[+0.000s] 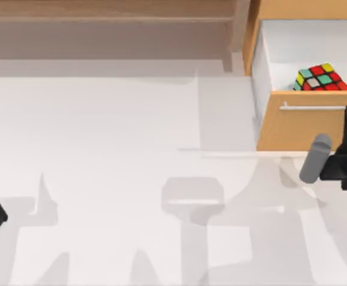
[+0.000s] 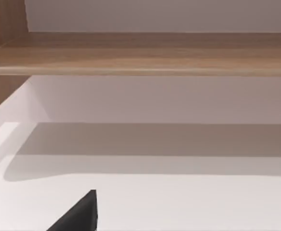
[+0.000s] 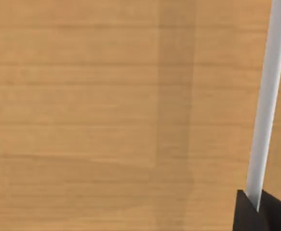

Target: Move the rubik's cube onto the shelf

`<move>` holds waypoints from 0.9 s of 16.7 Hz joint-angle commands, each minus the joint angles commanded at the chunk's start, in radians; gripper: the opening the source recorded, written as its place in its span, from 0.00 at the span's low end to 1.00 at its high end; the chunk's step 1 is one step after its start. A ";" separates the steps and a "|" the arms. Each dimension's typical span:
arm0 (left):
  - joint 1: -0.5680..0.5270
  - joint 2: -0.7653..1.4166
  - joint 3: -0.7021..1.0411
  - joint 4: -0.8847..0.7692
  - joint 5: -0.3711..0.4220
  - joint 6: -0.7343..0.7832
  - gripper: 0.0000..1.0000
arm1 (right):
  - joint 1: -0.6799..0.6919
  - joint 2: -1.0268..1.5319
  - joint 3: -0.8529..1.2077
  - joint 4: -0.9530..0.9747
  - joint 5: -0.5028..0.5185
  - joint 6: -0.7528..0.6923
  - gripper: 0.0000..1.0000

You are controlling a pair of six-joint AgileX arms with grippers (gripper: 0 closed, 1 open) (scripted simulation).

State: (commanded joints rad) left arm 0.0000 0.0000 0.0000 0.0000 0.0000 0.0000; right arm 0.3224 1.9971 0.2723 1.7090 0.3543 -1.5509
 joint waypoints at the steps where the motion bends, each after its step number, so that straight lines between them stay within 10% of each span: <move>1: 0.000 0.000 0.000 0.000 0.000 0.000 1.00 | 0.000 0.000 0.000 0.000 0.000 0.000 0.08; 13: 0.000 0.000 0.000 0.000 0.000 0.000 1.00 | 0.000 0.000 0.000 0.000 0.000 0.000 0.98; 15: 0.000 0.000 0.000 0.000 0.000 0.000 1.00 | 0.000 0.000 0.000 0.000 0.000 0.000 1.00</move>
State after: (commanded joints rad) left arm 0.0000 0.0000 0.0000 0.0000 0.0000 0.0000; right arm 0.3224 1.9971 0.2723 1.7090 0.3543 -1.5509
